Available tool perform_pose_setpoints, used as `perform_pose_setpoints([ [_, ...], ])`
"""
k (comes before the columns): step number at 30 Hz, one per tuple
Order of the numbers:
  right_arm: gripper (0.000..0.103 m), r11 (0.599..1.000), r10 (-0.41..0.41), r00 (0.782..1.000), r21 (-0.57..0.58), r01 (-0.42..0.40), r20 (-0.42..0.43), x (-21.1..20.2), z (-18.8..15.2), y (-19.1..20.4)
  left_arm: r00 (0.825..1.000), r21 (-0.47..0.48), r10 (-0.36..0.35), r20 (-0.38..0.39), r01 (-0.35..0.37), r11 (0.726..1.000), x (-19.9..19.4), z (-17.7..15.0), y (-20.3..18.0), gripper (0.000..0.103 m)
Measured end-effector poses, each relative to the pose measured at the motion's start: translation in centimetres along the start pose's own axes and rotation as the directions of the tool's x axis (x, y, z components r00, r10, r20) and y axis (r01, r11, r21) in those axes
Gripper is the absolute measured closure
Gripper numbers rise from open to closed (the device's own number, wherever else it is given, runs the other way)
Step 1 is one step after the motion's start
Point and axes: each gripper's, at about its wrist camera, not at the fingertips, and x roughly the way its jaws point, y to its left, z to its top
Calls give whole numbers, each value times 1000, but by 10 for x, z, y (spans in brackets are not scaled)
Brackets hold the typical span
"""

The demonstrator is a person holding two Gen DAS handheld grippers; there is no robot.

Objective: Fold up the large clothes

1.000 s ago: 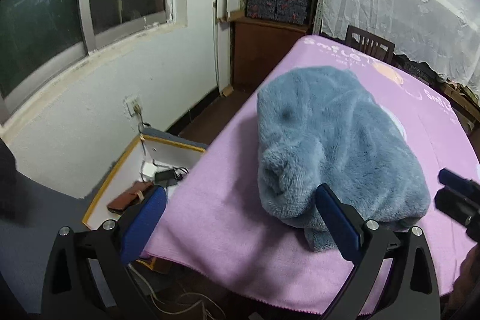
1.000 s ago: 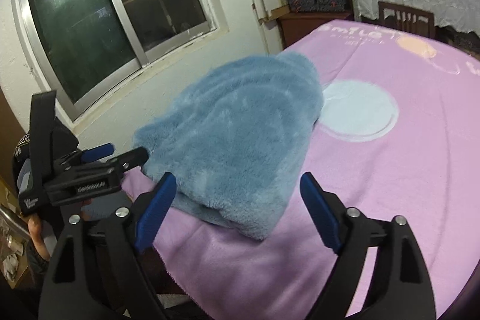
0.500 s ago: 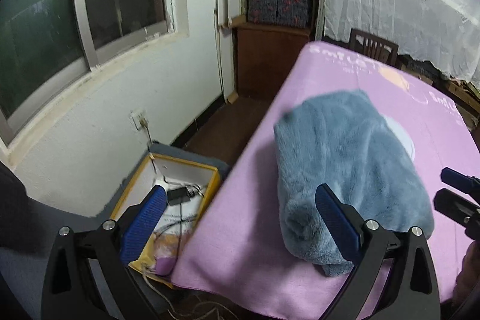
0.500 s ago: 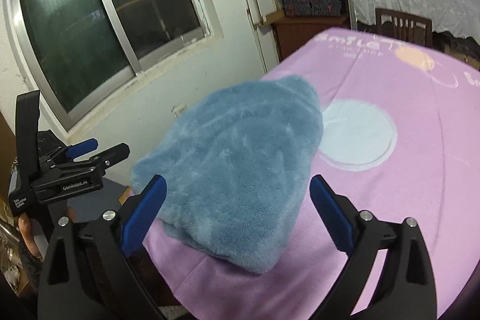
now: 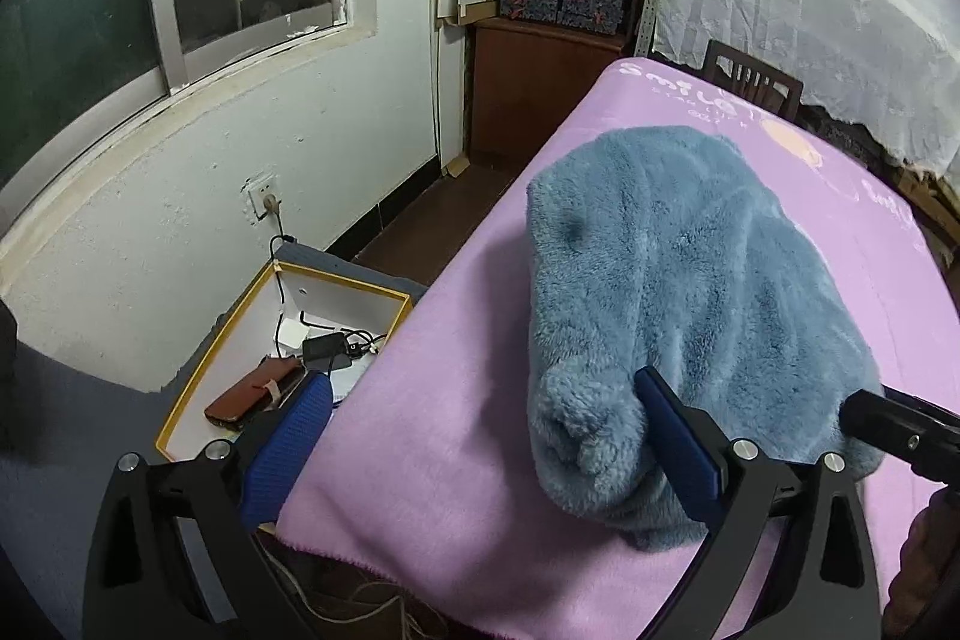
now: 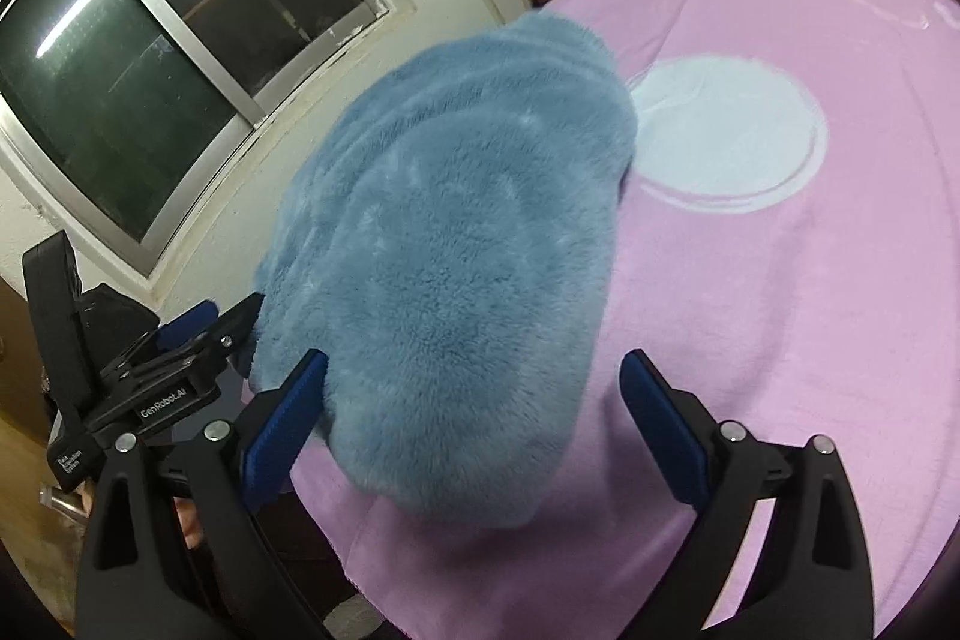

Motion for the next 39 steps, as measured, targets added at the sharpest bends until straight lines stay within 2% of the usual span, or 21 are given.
perform_pose_setpoints([
  [5, 6, 997, -68, 995, -32, 71, 69, -23, -4, 9, 1000, -45, 16, 13, -15, 999, -24, -10, 3, 3],
  [12, 5, 991, -100, 988, -73, 109, 120, -65, -17, 28, 995, 37, 52, 80, -56, 998, -70, -16, -19, 3],
  [17, 5, 981, -93, 977, -149, 123, 194, -105, -31, 62, 980, 56, 71, 184, -83, 995, -118, -18, -29, 3],
  [23, 5, 943, -115, 953, -270, 193, 281, -136, -60, 100, 960, 90, 74, 270, -102, 991, -159, -32, -44, 3],
  [28, 5, 935, -133, 952, -283, 213, 276, -135, -79, 104, 945, 98, 89, 314, -126, 987, -171, -44, -45, 3],
  [39, 5, 961, -137, 969, -209, 181, 206, -108, -74, 77, 961, 132, 110, 255, -147, 980, -139, -49, -51, 3],
])
